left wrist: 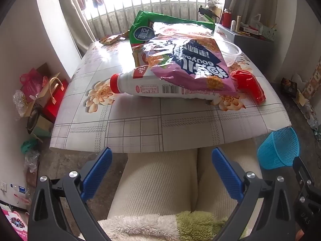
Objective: Collect trash
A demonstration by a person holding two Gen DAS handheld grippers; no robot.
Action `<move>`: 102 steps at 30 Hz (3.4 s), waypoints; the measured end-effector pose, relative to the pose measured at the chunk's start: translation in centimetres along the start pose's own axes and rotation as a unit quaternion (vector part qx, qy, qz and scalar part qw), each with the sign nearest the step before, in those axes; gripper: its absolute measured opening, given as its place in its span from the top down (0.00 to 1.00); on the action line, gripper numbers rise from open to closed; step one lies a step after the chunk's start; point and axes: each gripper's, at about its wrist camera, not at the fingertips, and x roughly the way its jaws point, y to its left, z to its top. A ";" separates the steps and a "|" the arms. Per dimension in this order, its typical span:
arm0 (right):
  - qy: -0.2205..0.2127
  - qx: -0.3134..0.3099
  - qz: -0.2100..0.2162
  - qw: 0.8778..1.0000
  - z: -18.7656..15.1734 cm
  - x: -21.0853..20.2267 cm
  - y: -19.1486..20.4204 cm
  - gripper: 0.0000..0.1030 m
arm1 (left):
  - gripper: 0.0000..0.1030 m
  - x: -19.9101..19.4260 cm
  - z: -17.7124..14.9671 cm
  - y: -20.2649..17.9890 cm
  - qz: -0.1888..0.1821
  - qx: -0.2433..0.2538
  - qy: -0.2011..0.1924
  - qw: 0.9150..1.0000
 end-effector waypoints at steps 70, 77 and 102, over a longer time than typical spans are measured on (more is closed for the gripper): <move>0.004 0.003 0.002 1.000 0.1 0.3 0.2 0.08 | 0.05 0.5 -0.3 0.8 -0.004 -0.003 0.004 1.000; 0.004 0.003 0.002 1.000 0.1 0.3 0.2 0.08 | 0.05 0.5 -0.2 0.8 -0.004 -0.003 0.004 1.000; -0.022 0.027 0.012 0.999 3.2 2.2 0.2 0.08 | 0.05 -0.6 3.3 2.6 -0.028 0.007 -0.077 0.997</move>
